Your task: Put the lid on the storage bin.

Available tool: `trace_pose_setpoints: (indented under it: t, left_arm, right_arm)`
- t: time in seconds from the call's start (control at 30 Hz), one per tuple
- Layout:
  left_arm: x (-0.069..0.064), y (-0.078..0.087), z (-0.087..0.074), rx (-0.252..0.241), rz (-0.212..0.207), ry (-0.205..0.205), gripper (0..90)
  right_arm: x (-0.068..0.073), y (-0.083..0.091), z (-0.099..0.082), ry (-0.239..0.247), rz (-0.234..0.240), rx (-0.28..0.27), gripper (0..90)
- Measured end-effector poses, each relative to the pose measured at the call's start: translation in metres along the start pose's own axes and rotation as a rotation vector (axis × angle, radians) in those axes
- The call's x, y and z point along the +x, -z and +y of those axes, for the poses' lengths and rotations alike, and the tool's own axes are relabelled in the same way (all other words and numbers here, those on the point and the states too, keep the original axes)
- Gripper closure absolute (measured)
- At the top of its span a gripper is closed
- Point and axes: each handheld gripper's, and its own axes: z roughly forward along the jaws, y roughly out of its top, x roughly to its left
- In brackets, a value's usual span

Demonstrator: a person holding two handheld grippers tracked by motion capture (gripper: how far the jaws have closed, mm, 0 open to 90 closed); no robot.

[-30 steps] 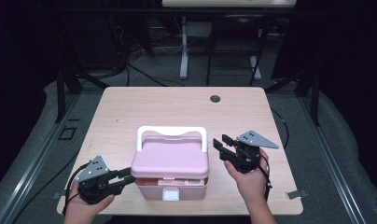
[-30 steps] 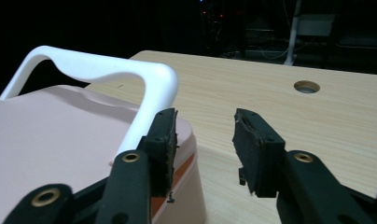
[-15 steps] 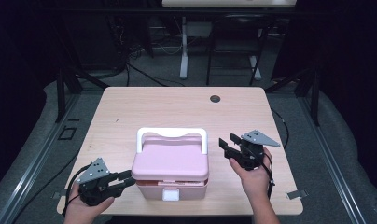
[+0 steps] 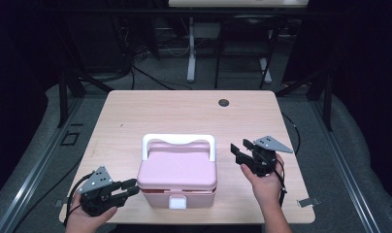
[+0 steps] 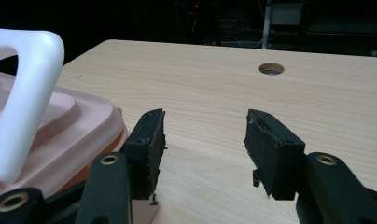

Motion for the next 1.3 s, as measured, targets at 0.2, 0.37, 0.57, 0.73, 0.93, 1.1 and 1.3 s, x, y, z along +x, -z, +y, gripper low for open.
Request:
trace_pose_setpoints:
  t: [0.2, 0.37, 0.57, 0.73, 0.93, 1.1, 1.3]
  left_arm:
    - [0.000, -0.001, -0.003, 0.010, 0.001, -0.006, 70.5]
    - [0.000, -0.001, -0.004, 0.013, 0.000, 0.001, 71.1]
    - [0.000, -0.001, -0.004, 0.010, 0.003, 0.006, 71.3]
    - [0.000, 0.000, -0.005, 0.015, 0.006, -0.001, 71.7]
    - [0.000, 0.001, -0.008, 0.025, 0.013, 0.001, 71.7]
    - [0.002, 0.003, -0.009, 0.006, 0.015, 0.008, 72.2]
    - [0.005, 0.001, -0.011, 0.012, 0.022, 0.020, 71.9]
  right_arm:
    - [0.000, -0.001, -0.001, 0.002, -0.001, 0.007, 47.0]
    - [-0.001, -0.001, -0.001, -0.002, -0.003, 0.000, 47.0]
    - [-0.001, -0.001, -0.001, -0.002, -0.003, 0.003, 47.1]
    - [-0.002, -0.001, -0.002, -0.004, -0.006, 0.005, 47.1]
    - [-0.002, -0.001, -0.002, -0.005, -0.007, 0.002, 47.1]
    - [-0.002, -0.001, -0.002, -0.006, -0.005, 0.002, 47.1]
    - [-0.002, -0.001, -0.002, -0.005, -0.005, 0.002, 47.2]
